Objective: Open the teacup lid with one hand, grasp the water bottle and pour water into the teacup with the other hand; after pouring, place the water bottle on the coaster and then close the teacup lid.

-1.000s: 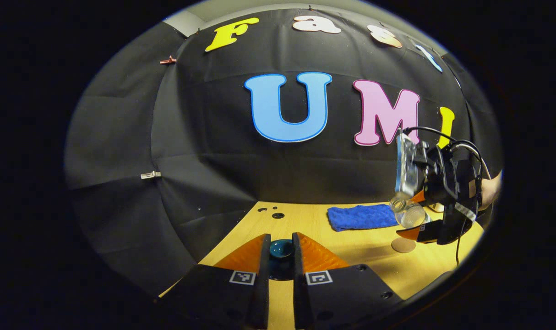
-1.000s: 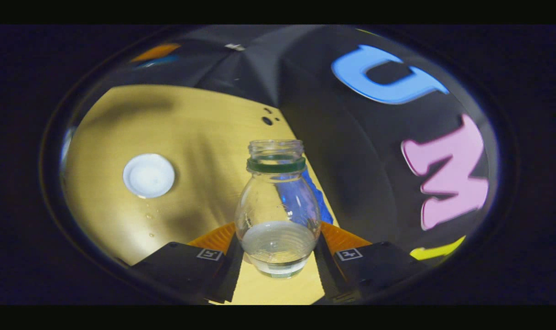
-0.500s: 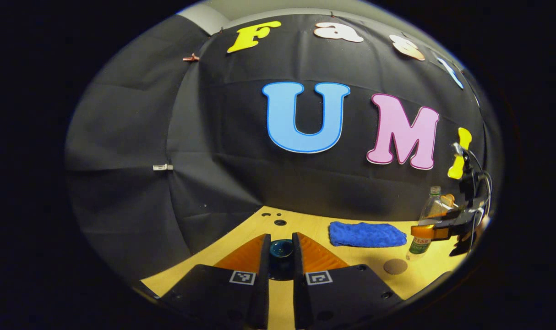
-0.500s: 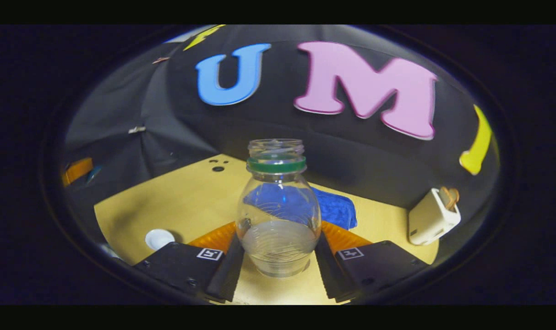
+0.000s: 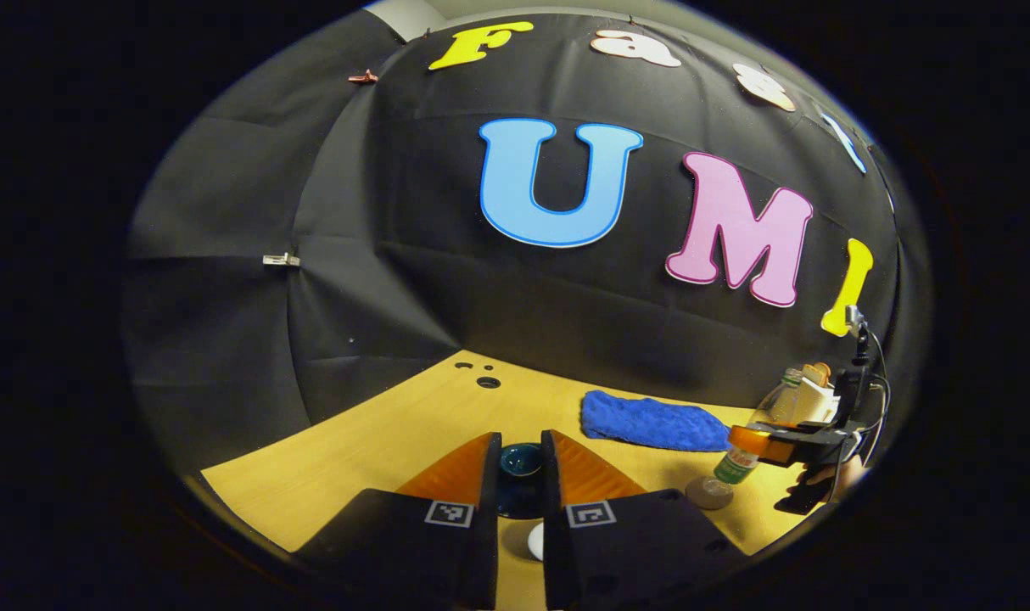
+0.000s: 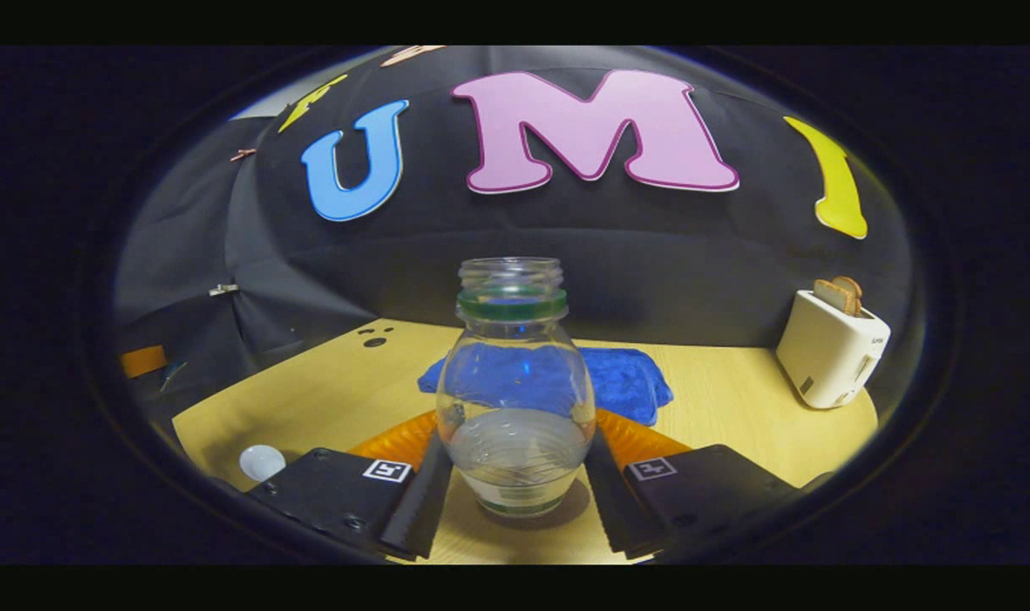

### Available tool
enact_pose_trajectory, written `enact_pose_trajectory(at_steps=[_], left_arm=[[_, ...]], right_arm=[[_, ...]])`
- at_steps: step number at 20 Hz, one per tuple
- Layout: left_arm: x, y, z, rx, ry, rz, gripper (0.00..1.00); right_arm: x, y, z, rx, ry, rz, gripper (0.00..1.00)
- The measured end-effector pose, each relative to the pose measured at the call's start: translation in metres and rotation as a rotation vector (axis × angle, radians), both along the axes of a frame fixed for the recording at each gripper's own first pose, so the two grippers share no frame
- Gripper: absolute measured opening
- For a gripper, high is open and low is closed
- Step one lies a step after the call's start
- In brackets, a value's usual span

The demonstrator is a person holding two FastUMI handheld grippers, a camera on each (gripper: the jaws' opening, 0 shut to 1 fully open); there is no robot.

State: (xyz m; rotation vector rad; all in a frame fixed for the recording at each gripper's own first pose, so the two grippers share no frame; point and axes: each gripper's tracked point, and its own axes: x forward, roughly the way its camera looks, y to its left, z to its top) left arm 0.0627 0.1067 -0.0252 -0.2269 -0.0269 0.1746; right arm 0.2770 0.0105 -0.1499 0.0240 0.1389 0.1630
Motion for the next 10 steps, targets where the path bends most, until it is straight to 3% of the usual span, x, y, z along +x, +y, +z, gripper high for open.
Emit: enact_pose_trajectory(at_steps=[1, 6, 10], left_arm=[[0.002, -0.002, -0.003, 0.009, 0.002, -0.004, 0.25], [0.007, -0.006, -0.01, 0.053, 0.013, -0.02, 0.29], [0.008, -0.006, -0.011, 0.07, 0.011, -0.02, 0.25]], right_arm=[[0.004, 0.005, -0.003, -0.001, -0.005, 0.008, 0.77], [0.014, 0.004, -0.012, -0.062, -0.029, -0.02, 0.8], [0.013, 0.002, -0.022, -0.054, 0.014, -0.011, 0.81]])
